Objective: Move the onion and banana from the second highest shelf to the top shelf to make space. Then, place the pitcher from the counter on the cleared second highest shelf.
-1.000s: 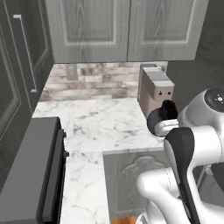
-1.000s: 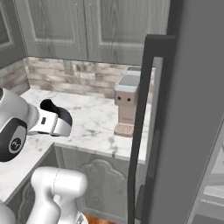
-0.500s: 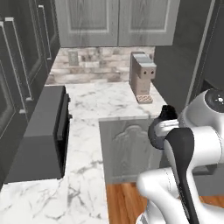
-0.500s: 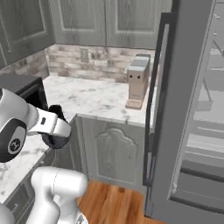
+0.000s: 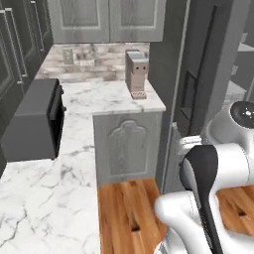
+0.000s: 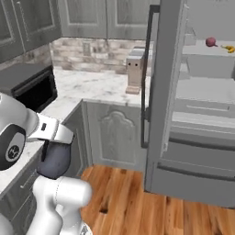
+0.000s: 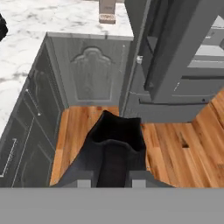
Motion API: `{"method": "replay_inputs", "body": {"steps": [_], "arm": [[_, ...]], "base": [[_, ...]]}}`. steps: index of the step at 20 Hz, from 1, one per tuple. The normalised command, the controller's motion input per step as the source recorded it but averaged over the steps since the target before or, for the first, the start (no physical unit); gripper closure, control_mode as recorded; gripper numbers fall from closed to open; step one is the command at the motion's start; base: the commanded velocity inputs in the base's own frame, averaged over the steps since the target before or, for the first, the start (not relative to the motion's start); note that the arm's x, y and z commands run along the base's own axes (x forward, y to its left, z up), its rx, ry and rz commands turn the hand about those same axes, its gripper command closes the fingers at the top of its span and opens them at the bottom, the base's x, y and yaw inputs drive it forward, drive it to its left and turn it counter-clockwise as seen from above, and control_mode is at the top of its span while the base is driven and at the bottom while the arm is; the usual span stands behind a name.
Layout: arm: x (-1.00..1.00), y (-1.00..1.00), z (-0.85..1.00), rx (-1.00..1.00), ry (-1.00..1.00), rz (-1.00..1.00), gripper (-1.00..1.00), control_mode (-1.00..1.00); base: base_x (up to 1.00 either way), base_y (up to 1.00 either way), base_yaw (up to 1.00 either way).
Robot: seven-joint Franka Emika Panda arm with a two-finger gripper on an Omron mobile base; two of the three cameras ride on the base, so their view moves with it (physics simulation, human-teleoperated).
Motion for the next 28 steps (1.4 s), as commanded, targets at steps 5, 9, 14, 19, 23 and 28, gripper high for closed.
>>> {"method": "replay_inputs", "body": {"steps": [5, 9, 14, 19, 23, 28], "arm": [[0.00, 0.00, 0.00, 0.00, 0.00, 0.00, 1.00, 1.00], [0.00, 0.00, 0.00, 0.00, 0.00, 0.00, 1.00, 1.00], [0.00, 0.00, 0.00, 0.00, 0.00, 0.00, 1.00, 1.00], [0.00, 0.00, 0.00, 0.00, 0.00, 0.00, 1.00, 1.00], [0.00, 0.00, 0.00, 0.00, 0.00, 0.00, 1.00, 1.00], [0.00, 0.00, 0.00, 0.00, 0.00, 0.00, 1.00, 1.00]], "base": [[-0.69, -0.86, -0.25], [-0.18, -1.00, -0.27], [0.10, -1.00, -0.15], [0.50, -0.66, -0.01], [0.65, -0.18, 0.09], [0.80, 0.02, 0.14]]}}
